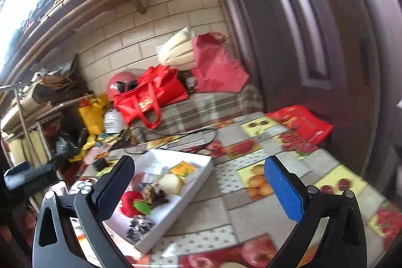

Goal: Organize soft objects

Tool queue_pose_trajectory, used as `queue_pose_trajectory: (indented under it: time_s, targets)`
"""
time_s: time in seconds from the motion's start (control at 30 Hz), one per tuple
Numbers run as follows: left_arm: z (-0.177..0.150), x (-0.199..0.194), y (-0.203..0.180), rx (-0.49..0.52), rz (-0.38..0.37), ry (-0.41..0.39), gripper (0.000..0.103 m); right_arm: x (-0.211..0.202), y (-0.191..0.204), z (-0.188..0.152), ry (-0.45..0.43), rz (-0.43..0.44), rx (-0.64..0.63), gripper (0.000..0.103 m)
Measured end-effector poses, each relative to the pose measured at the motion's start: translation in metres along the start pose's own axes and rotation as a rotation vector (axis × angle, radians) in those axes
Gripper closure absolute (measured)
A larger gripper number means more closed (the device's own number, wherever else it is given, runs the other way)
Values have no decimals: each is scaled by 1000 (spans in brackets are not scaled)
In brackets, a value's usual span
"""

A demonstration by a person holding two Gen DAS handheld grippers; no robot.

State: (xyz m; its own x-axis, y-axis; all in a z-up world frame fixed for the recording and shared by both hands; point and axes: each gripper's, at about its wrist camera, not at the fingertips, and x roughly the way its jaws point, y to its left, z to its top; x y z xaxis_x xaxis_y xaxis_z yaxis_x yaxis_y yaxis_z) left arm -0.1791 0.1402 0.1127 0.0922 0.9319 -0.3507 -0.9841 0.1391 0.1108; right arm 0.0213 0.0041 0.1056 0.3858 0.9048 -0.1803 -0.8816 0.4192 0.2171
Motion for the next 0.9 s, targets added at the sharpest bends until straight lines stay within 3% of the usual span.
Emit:
queue_pose_trajectory:
  time_s: [0.1,0.27,0.47,0.6,0.9]
  targets:
    - [-23,-4,7,-18,-39,64,0,-18,-1,2,-55,-32,-38,0]
    - [-48,-23,15,-19,8,93,0,-20,-13,-3,6,47,-2,0]
    - [-47,-60,20,-67,-31,56,0,-36,-21,-16,-16,78,92,0]
    - [-44,-67,23,-76,16,23,0,-43,-19,-20,-32,73,80,0]
    - [-48,-62,28,-103,15,68,0,-40,-27,-21,-17,73,104,0]
